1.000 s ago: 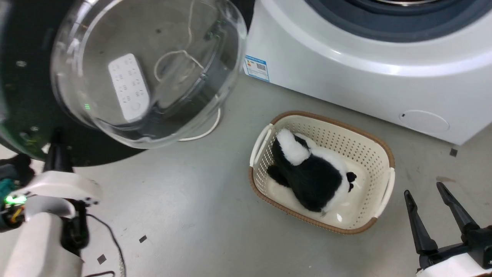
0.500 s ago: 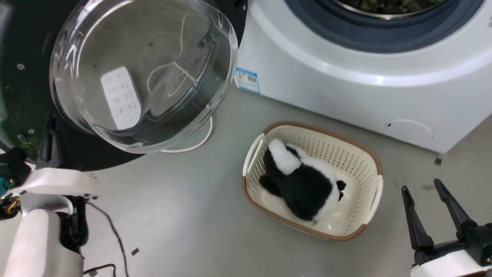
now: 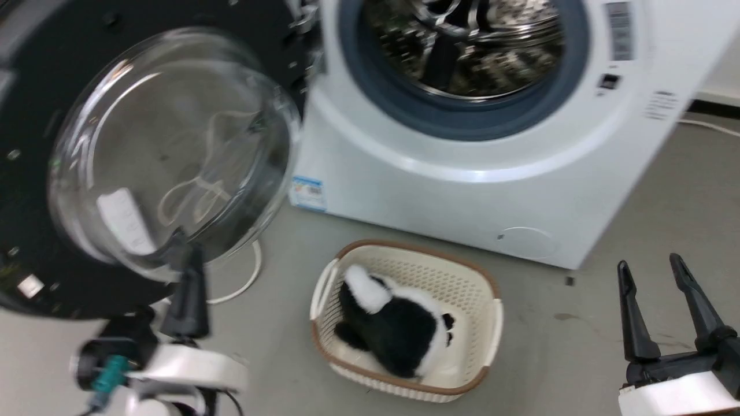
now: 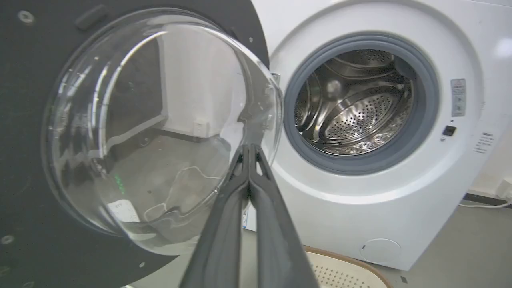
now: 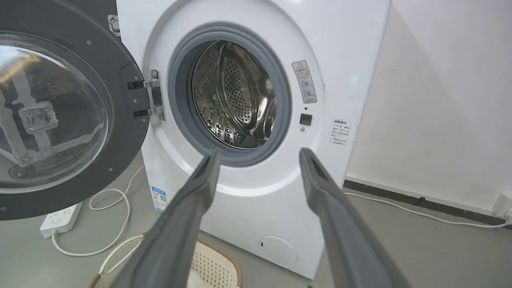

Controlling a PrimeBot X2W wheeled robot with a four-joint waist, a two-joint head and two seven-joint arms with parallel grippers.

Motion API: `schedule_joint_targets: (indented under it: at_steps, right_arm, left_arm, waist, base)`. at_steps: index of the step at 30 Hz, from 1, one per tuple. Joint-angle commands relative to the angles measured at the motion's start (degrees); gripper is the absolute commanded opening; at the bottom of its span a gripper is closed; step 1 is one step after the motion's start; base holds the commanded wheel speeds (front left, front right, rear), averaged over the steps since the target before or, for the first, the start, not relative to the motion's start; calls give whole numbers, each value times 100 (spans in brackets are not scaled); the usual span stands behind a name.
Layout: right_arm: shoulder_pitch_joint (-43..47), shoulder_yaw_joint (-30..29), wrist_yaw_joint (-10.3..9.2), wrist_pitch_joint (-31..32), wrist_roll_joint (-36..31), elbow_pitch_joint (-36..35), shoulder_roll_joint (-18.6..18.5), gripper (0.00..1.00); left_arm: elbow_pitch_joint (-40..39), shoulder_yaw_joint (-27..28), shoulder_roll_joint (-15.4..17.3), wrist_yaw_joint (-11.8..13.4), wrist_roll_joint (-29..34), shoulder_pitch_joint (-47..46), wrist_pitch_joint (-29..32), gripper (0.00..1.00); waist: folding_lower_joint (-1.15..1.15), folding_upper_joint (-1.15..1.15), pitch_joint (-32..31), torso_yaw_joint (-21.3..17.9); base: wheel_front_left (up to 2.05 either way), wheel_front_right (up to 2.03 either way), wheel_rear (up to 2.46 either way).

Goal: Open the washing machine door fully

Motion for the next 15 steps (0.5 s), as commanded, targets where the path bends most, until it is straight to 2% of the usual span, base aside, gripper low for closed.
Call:
schedule_joint_targets:
  at_steps: [1,13,14,15]
  right_arm:
    - [47,-6,5,-24,-29,-62,39,100]
    - [446,49,5,-24,-27,-28,127,100]
    - [474,67,5,-24,-19,-17,128,100]
    - [497,88,5,-24,-11,-5,129,100]
  left_arm:
    - [-43,-102,-67,-31,66,120,-30,0]
    - [-46,-653,-297,113,371,726,-30,0]
    - [-17,-684,-303,134,383,768,-30,33]
    - [15,-700,-307,169,394,805,-30,87]
  waist:
    - [1,0,-218,-299]
    - [1,0,-466,-961]
    - [1,0,-476,-995]
    - [1,0,-477,-1033]
  base:
    - [0,0,0]
    - [0,0,0]
    - [0,0,0]
    - [0,0,0]
